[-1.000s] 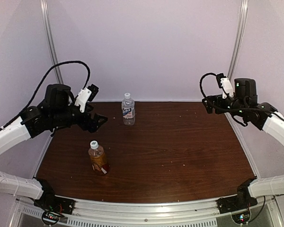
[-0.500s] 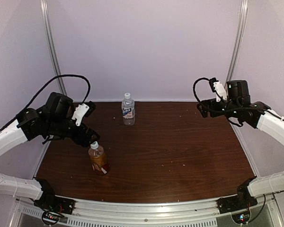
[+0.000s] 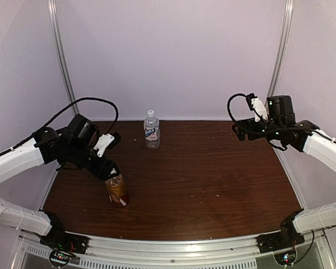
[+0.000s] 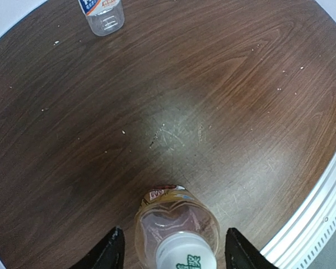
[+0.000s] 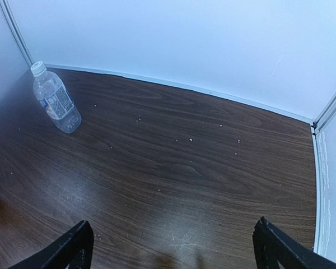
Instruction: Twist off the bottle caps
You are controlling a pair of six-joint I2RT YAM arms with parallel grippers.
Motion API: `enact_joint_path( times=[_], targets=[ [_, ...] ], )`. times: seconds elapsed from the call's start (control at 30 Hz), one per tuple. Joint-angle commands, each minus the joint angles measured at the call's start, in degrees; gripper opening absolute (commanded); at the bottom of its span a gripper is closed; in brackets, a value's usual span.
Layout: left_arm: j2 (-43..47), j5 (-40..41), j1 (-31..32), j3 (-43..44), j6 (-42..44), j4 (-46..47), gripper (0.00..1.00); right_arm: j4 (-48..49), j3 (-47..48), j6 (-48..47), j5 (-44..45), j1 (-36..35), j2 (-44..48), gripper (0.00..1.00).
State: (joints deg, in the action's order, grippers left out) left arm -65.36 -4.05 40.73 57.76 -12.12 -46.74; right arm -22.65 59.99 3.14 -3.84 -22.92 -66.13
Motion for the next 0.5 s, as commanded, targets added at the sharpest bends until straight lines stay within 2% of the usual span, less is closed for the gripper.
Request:
enact_joint_path(
  times=[0.0, 0.33, 0.47],
  targets=[
    [-0.7, -1.2, 0.2, -0.5, -0.7, -0.3, 0.60, -0.5, 1.3, -0.3, 0.1, -0.5, -0.1, 1.00],
    [-1.6, -1.7, 0.2, -0.5, -1.0, -0.6, 0.44, -0.7, 1.4, -0.5, 0.1, -0.5, -0.5, 1.00],
    [-1.8, -2.0, 0.2, -0.3, -1.0, -0.7, 0.33, -0.9, 1.5, -0.5, 0.1, -0.5, -0.4, 1.00]
  ],
)
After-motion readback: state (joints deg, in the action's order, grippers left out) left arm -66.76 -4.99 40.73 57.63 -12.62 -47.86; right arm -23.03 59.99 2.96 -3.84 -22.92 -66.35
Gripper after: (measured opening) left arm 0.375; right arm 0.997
